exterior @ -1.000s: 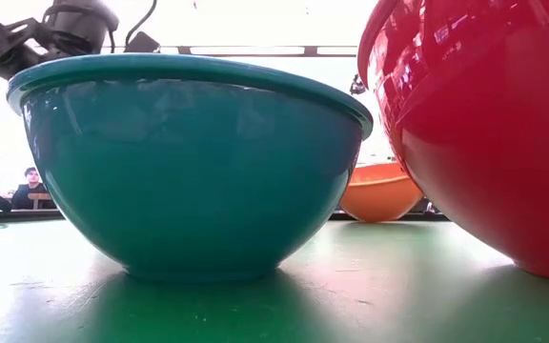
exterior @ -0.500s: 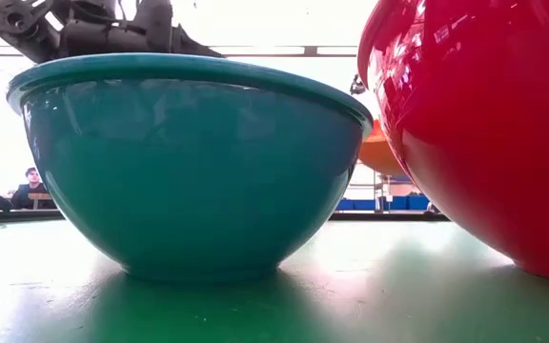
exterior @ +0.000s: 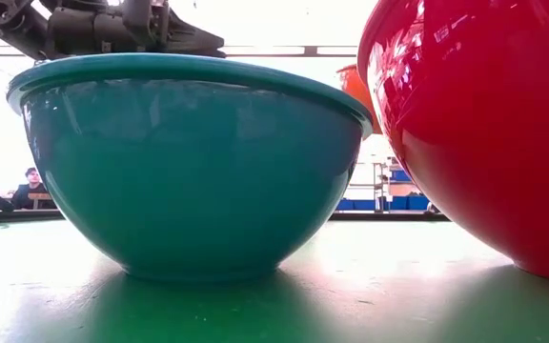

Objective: Nest bowls inside each other
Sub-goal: Stack the orange bowl on top of the red bowl

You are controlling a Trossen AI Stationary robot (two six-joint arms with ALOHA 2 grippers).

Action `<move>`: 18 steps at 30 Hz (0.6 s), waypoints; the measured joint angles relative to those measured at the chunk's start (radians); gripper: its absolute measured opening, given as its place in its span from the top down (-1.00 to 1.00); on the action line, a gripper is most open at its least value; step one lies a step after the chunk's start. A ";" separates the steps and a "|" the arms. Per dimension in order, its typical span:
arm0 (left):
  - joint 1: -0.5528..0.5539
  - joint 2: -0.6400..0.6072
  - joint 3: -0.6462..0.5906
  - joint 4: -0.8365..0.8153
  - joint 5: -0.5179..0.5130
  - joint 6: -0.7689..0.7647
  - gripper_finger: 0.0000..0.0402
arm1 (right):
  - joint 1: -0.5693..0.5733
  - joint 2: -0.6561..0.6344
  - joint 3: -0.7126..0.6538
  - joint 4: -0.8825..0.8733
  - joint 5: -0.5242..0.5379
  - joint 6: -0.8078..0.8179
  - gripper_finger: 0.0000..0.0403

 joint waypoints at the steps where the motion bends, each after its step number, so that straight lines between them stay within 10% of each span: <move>1: -0.011 0.000 0.000 0.000 0.000 -0.008 0.03 | 0.040 0.001 -0.011 -0.003 0.020 0.038 0.86; 18: -0.166 0.057 -0.002 0.007 -0.002 -0.049 0.03 | 0.635 0.164 -0.084 0.054 0.254 0.579 0.86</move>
